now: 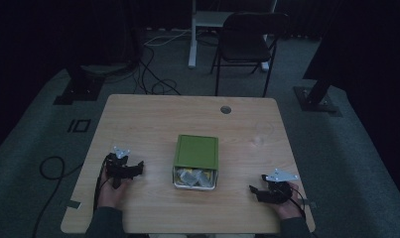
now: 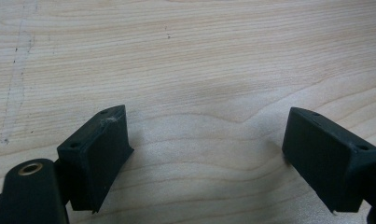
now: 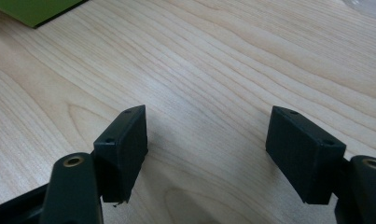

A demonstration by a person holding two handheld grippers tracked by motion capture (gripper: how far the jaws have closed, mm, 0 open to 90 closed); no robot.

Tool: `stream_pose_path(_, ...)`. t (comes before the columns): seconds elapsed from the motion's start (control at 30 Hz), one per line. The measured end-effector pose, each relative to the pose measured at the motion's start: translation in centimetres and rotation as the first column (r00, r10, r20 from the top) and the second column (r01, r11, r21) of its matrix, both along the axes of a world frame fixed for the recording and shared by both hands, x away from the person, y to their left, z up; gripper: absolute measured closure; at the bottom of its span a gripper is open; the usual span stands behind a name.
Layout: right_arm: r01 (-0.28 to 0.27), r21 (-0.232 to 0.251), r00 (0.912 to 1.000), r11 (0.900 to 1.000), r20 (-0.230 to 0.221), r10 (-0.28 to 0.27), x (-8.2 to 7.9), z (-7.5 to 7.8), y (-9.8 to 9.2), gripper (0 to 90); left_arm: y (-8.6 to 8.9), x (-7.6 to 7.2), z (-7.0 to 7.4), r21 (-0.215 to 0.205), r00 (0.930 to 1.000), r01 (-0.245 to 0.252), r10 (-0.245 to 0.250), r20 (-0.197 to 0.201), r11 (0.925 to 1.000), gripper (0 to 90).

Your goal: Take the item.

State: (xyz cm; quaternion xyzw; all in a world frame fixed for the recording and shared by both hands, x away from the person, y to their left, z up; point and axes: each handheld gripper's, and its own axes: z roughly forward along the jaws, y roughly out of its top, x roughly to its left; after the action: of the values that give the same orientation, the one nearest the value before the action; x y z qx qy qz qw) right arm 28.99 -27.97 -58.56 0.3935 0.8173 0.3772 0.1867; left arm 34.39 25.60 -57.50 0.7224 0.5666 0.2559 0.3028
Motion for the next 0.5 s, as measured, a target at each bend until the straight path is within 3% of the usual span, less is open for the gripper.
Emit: stream_pose_path(0.5,0.001,0.001,1.0000,1.000,-0.001,-0.001,-0.05,-0.01,0.01,29.2,0.00,-0.21,-0.02,-0.002,1.0000,0.008,-0.008,0.001,1.0000,15.5)
